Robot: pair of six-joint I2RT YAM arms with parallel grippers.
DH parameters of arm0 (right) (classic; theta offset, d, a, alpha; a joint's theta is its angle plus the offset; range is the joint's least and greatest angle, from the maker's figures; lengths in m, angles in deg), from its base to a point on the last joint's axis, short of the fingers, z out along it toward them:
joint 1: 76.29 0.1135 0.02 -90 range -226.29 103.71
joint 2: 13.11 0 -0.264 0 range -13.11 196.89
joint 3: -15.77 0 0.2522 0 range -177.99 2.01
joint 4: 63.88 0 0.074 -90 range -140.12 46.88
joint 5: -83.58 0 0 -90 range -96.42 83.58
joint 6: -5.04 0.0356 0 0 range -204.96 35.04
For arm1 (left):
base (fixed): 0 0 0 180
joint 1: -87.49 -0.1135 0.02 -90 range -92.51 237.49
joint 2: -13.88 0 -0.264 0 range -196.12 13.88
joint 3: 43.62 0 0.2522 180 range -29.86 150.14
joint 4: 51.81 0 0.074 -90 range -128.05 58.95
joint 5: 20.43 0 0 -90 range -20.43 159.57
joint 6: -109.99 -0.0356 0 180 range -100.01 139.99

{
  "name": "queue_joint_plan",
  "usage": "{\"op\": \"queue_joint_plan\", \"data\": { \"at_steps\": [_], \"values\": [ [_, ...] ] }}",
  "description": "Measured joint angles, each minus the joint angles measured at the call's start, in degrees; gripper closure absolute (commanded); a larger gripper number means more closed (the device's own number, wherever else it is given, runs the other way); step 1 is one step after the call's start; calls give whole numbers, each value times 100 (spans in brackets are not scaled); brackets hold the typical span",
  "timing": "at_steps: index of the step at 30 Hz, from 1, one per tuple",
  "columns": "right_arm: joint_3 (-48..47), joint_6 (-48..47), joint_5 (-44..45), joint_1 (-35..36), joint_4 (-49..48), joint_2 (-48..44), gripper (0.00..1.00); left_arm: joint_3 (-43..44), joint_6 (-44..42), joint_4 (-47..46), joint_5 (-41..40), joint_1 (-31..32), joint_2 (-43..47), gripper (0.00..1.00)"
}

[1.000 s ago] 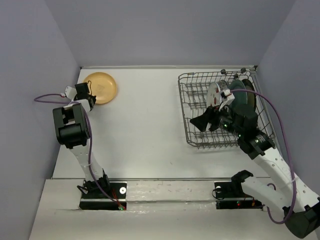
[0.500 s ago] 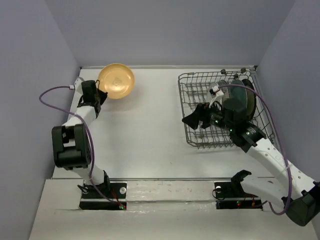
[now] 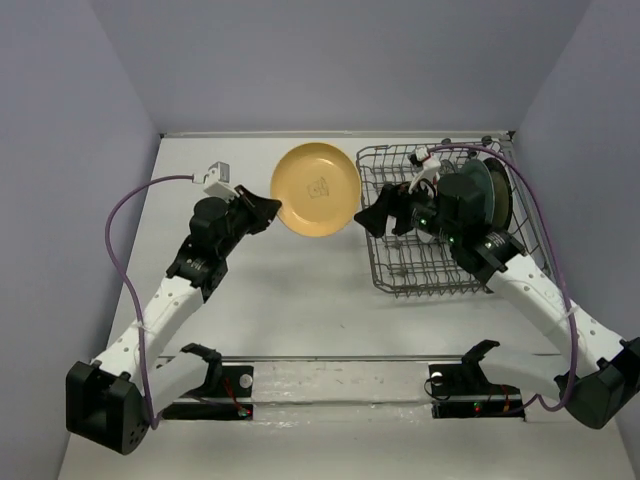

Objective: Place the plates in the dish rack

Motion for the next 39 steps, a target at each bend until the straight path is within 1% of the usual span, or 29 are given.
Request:
{"op": "queue_joint_plan", "data": {
  "at_steps": [4,6,7,9,10,11,12,13,14,15,16,18,22,24,26,30,32,35,39],
  "values": [
    [-57,17,-39,-2,-28,35,10,-205,-107,245,175,264,142,94],
    [-59,33,-81,0,-66,114,13,-236,-179,330,262,387,219,94],
    [-57,52,-122,-2,-96,197,20,-236,-229,352,304,439,245,94],
    [-57,146,-245,-2,-216,389,28,-236,-326,363,468,533,313,89],
    [-55,188,-302,-2,-269,494,47,-236,-372,363,540,551,337,85],
    [-55,201,-345,-2,-299,557,61,-236,-417,363,645,579,365,79],
    [-55,212,-400,-2,-334,625,77,-236,-483,374,734,601,391,61],
    [-55,295,-459,-2,-369,684,89,-236,-540,407,809,610,422,48],
    [-55,289,-511,-4,-389,719,93,-236,-662,483,822,612,466,35],
    [-55,308,-535,-4,-420,730,93,-234,-713,544,868,599,505,11],
    [-52,391,-542,15,-433,732,93,-223,-807,623,922,592,544,3],
    [-50,361,-365,37,-433,675,93,-129,-1058,957,994,612,664,1],
    [-188,120,568,37,-144,474,93,138,-1762,1729,802,638,1054,1],
    [-439,-140,1394,37,76,463,93,96,-1934,1950,658,638,1346,1],
    [-673,-459,2264,37,243,520,93,-157,-2035,2044,518,636,1836,1],
    [-962,-1193,4308,22,433,907,93,-297,-2159,2262,474,638,2321,1],
    [-990,-1405,4826,22,555,1102,93,-297,-2184,2275,448,638,2417,1],
    [-1102,-1626,5313,24,638,1488,93,-299,-2201,2286,431,638,2483,1],
    [-1128,-1788,5672,-26,732,1908,93,-310,-2208,2312,352,638,2601,1]
  ]
}}
